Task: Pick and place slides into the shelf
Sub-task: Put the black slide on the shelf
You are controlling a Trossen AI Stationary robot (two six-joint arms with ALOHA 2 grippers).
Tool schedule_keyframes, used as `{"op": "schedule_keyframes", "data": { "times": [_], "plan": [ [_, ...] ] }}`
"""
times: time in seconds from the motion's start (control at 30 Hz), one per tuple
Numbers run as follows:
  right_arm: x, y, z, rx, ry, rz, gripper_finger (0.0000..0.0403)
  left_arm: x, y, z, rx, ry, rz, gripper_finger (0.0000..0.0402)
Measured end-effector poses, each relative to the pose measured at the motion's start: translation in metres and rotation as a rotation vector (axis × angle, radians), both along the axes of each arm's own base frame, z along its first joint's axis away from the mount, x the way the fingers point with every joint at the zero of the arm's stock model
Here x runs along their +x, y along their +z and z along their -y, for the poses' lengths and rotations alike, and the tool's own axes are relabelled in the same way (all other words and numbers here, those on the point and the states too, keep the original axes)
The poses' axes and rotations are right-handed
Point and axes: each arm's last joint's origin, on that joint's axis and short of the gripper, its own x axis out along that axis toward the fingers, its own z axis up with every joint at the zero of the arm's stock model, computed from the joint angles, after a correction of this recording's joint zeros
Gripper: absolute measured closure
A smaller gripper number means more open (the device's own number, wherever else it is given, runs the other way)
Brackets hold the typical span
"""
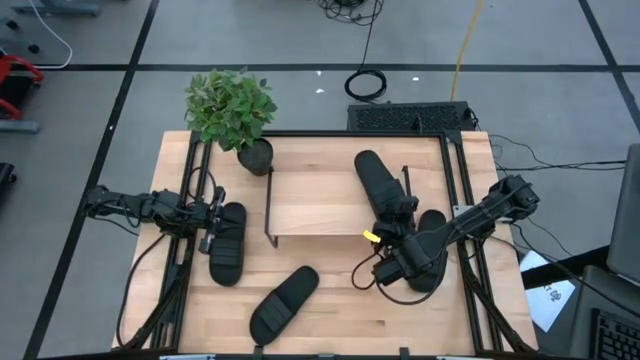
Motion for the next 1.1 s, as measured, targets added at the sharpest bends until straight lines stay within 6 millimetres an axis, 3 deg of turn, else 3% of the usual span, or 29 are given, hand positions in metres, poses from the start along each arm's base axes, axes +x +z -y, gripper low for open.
{"op": "schedule_keyframes", "data": {
  "times": [0.13, 0.27, 0.57, 0.8, 0.97, 1.1],
  "plan": [
    [-0.004, 0.008, -0.003, 0.001, 0.024, 0.02, 0.0236, 0.0, 0.0, 0.0, 0.0, 0.0, 0.0, 0.0376],
    [-0.009, 0.029, -0.009, 0.021, 0.073, 0.058, 0.0204, 0.0, 0.0, 0.0, 0.012, -0.001, 0.002, 0.0376],
    [-0.029, 0.074, -0.001, 0.107, 0.248, 0.123, 0.0201, 0.0, 0.0, 0.0, 0.017, -0.001, 0.0, 0.0376],
    [-0.039, 0.113, 0.034, 0.429, 0.432, 0.199, 0.0222, 0.0, -0.001, 0.0, 0.022, -0.002, -0.01, 0.0376],
    [-0.052, 0.134, 0.069, 0.448, 0.497, 0.268, 0.023, 0.0, -0.002, 0.0, 0.029, -0.002, -0.011, 0.0376],
    [-0.061, 0.14, 0.097, 0.533, 0.459, 0.3, 0.0231, 0.0, -0.002, 0.0, 0.029, -0.002, -0.012, 0.0376]
  ]
}}
